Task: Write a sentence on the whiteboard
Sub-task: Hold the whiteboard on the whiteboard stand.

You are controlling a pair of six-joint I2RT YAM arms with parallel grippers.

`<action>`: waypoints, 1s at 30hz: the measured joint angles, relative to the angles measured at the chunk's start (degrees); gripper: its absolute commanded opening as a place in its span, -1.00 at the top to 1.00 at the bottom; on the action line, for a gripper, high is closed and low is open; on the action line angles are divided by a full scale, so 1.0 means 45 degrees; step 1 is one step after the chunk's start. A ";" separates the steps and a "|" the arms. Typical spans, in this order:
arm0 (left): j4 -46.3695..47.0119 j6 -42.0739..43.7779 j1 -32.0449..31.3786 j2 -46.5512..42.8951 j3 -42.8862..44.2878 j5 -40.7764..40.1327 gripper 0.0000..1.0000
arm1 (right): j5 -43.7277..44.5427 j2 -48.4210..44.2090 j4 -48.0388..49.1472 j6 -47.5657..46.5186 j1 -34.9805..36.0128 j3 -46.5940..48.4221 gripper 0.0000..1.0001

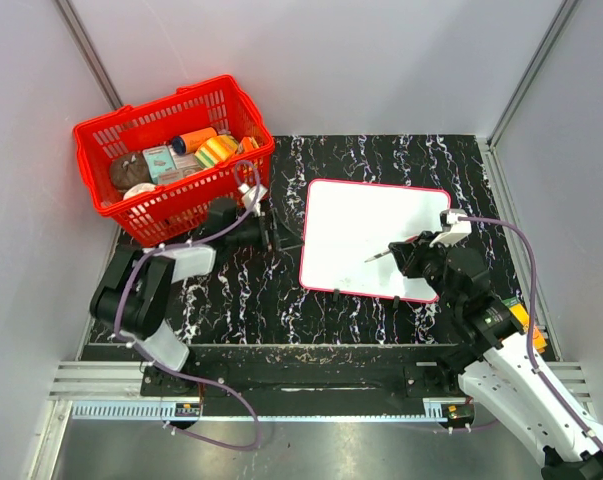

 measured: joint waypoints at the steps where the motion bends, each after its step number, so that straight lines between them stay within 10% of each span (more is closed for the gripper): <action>1: 0.0019 -0.0005 -0.0151 0.0321 0.0355 0.0083 -0.82 | 0.0000 0.0000 -0.0015 0.0000 0.0000 0.0000 1.00; 8: 0.1151 -0.0019 -0.0874 0.2399 0.1982 0.0782 -0.72 | 0.0039 0.0000 -0.0180 -0.0151 0.0000 0.0000 1.00; 30: 0.3813 -0.0840 -0.0991 0.4255 0.2521 0.3439 0.89 | 0.0282 -0.0005 -0.0554 -0.0340 0.0000 0.0000 1.00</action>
